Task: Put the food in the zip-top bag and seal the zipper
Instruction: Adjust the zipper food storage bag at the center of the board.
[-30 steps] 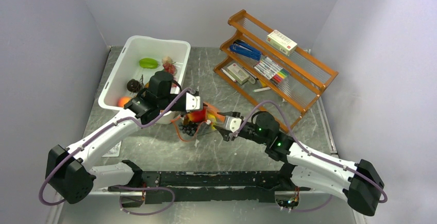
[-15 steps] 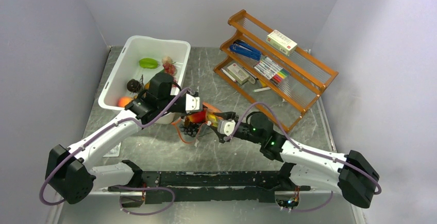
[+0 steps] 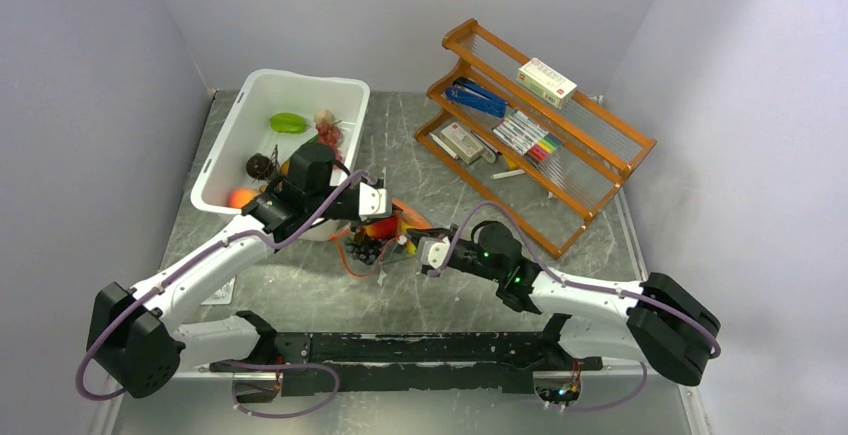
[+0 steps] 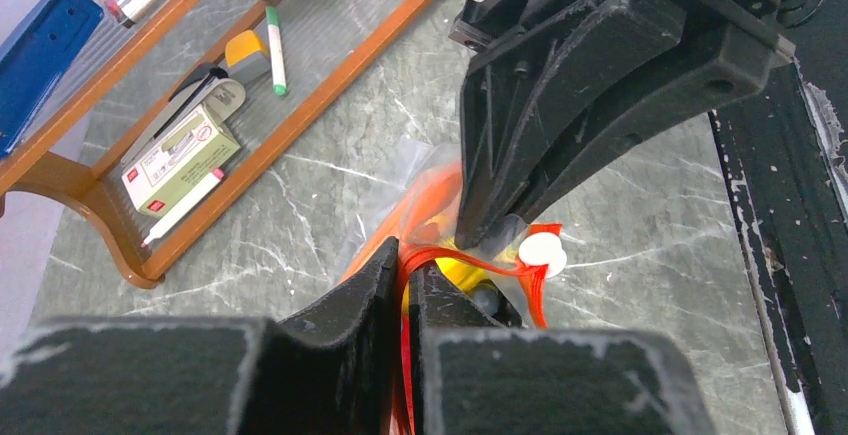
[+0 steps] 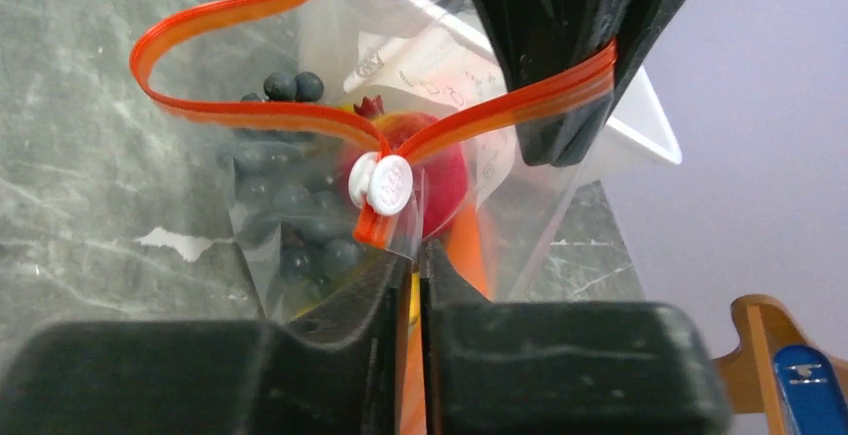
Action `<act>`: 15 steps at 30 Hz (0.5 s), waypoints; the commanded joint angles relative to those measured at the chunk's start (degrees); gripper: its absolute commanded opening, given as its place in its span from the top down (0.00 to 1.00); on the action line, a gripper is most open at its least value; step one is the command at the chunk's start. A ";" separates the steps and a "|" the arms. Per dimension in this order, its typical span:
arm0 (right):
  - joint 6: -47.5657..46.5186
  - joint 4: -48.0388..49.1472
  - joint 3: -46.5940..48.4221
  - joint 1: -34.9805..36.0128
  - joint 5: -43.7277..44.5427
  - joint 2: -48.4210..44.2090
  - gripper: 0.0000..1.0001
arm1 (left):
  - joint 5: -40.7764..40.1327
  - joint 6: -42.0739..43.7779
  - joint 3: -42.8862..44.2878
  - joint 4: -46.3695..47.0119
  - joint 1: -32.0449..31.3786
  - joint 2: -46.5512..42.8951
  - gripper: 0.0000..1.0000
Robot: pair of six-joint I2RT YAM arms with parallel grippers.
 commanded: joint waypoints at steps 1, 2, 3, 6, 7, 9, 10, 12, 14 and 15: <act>2.45 12.56 -2.09 0.17 -1.05 0.67 1.00 | 3.88 -0.97 -0.08 4.49 0.42 -1.52 0.93; 3.80 14.76 -2.40 0.21 -2.44 1.28 1.00 | 4.04 -1.34 -0.31 4.92 0.48 -1.65 0.93; 5.19 16.16 -2.54 0.17 -3.10 1.98 1.00 | 3.92 -1.70 -0.60 5.25 0.45 -1.85 0.93; 10.27 20.03 -3.50 0.21 -1.78 2.87 1.00 | 3.15 -2.31 -0.96 5.41 0.42 -2.93 0.93; 12.08 21.42 -4.15 0.17 -1.05 2.25 1.00 | 2.46 -2.30 -0.70 4.87 0.41 -3.12 0.93; 16.65 20.61 -4.18 0.09 -0.24 -0.48 1.00 | -0.25 -2.59 0.32 3.79 0.46 -3.79 0.90; 19.96 17.90 -3.42 0.08 0.10 -2.20 1.00 | -1.56 -2.72 0.99 3.11 0.46 -4.05 0.85; 23.74 8.47 -0.09 0.08 0.56 -4.80 1.00 | -3.97 -2.78 3.07 1.58 0.49 -4.50 0.71; 28.34 0.70 2.61 0.08 1.35 -6.64 1.00 | -5.23 -2.75 5.53 0.31 0.47 -4.80 0.56; 31.24 -1.65 3.16 0.08 1.40 -7.70 1.00 | -5.54 -3.01 7.22 -0.61 0.46 -4.93 0.49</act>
